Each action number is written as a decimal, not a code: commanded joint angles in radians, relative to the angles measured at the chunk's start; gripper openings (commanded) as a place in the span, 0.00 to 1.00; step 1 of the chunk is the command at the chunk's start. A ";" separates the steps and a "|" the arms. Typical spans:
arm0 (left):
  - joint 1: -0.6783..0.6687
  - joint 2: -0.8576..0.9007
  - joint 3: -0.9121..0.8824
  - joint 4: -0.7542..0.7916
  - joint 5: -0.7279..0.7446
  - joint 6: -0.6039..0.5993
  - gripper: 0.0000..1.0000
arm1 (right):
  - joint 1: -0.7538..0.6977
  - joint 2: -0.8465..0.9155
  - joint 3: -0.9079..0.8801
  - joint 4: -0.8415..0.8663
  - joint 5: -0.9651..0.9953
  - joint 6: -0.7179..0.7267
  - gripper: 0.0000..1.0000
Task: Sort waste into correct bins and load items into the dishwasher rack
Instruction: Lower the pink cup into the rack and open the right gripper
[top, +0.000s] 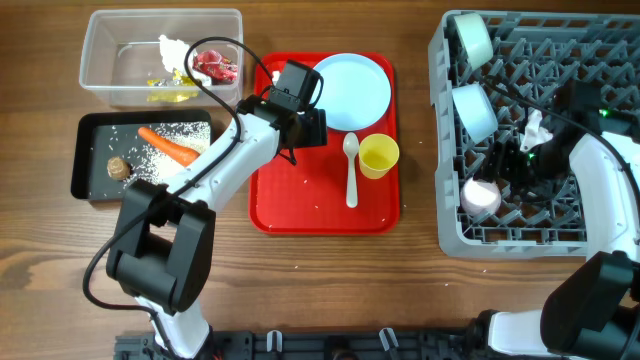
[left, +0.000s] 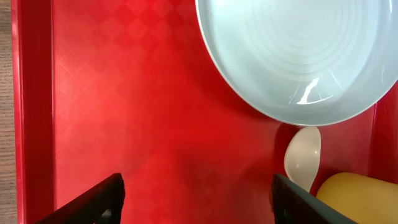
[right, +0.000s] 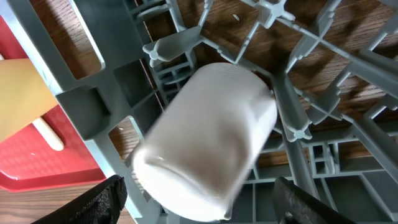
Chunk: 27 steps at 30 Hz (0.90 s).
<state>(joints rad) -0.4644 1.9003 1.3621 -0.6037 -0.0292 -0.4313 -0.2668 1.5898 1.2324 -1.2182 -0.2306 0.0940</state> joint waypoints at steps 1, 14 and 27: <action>0.005 0.011 -0.008 -0.002 -0.014 0.008 0.75 | 0.006 0.011 0.002 0.000 0.013 0.011 0.78; 0.007 -0.001 -0.006 -0.010 0.008 0.026 0.81 | 0.010 -0.083 0.283 -0.154 0.013 0.003 0.77; -0.080 -0.029 -0.006 0.068 0.275 0.170 0.79 | 0.040 -0.180 0.329 -0.173 -0.058 -0.043 0.84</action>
<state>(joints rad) -0.5140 1.8999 1.3621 -0.5655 0.1810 -0.2943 -0.2295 1.3991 1.5795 -1.4002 -0.2394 0.0818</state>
